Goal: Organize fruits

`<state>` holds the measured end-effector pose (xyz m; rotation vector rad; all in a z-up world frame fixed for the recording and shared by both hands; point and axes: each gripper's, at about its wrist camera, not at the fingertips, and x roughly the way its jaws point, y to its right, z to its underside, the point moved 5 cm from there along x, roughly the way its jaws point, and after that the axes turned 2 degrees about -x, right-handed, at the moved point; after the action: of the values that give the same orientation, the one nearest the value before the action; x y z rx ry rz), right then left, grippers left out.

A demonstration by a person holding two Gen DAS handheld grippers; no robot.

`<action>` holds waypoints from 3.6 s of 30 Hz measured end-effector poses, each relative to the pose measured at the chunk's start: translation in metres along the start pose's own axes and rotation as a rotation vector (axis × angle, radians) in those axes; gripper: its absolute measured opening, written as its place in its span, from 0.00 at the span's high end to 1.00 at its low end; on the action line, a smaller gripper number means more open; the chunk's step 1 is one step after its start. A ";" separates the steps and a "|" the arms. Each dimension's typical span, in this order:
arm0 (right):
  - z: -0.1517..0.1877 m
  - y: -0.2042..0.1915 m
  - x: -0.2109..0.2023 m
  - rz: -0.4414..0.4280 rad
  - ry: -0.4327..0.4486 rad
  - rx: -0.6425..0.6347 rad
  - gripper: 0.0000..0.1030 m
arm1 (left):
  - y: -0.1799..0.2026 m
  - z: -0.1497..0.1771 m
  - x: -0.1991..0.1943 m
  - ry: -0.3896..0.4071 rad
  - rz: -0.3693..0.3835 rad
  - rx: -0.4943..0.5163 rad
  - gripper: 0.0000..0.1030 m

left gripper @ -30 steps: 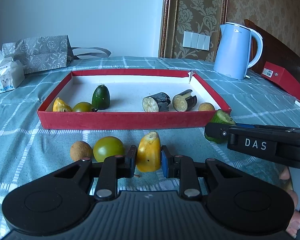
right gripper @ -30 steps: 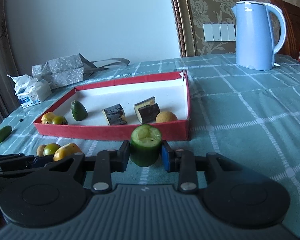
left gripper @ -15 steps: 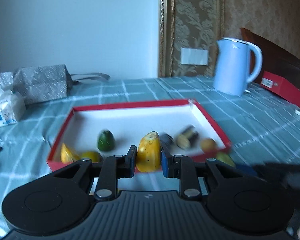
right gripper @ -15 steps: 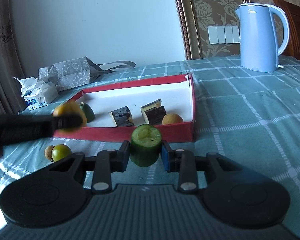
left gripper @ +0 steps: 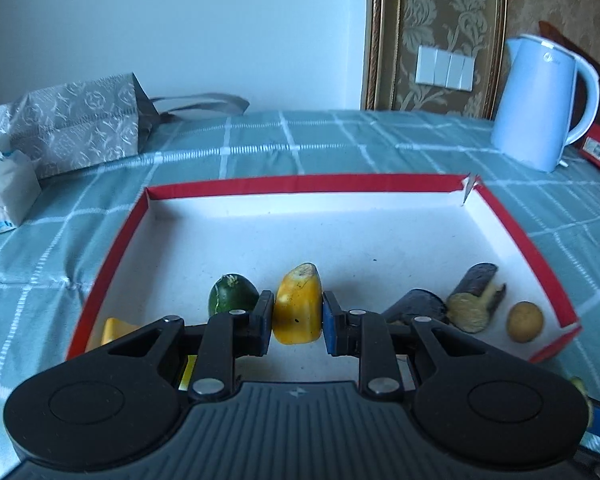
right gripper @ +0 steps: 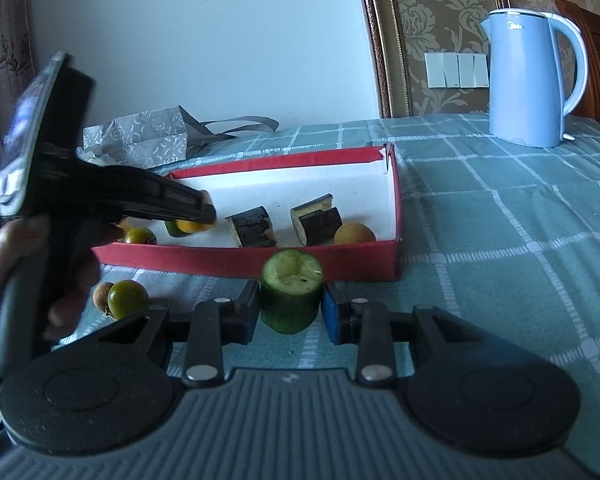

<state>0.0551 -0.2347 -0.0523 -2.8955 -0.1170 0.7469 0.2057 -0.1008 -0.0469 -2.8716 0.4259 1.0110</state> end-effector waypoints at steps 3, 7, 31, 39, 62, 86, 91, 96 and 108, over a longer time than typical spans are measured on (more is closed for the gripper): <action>0.001 -0.001 0.001 -0.002 -0.003 -0.005 0.70 | 0.002 -0.002 0.007 0.007 -0.015 0.011 0.76; 0.002 -0.002 0.001 -0.005 -0.010 -0.009 0.70 | 0.010 -0.004 0.012 0.029 -0.046 0.064 0.76; 0.002 -0.002 0.003 0.014 -0.018 -0.025 0.70 | -0.026 0.038 -0.105 0.248 -0.075 0.048 0.26; -0.010 -0.016 0.000 -0.004 0.018 -0.072 0.70 | -0.044 0.057 -0.115 0.272 -0.112 0.034 0.25; -0.060 -0.084 0.094 0.004 -0.047 -0.306 0.70 | -0.087 0.067 -0.087 0.145 -0.122 -0.148 0.25; -0.044 -0.051 0.035 -0.018 0.015 -0.185 0.65 | -0.092 0.069 -0.088 0.135 -0.117 -0.173 0.25; -0.025 -0.022 0.021 0.003 0.005 -0.074 0.56 | -0.089 0.070 -0.089 0.138 -0.100 -0.161 0.25; -0.016 -0.027 0.017 -0.025 -0.001 -0.096 0.56 | -0.086 0.073 -0.086 0.128 -0.160 -0.132 0.25; -0.010 -0.043 0.014 -0.051 -0.008 -0.154 0.56 | -0.081 0.076 -0.077 0.091 -0.218 -0.067 0.25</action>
<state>0.0704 -0.1915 -0.0434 -3.0206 -0.2598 0.7735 0.1258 0.0066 -0.0605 -2.9491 0.0819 0.8777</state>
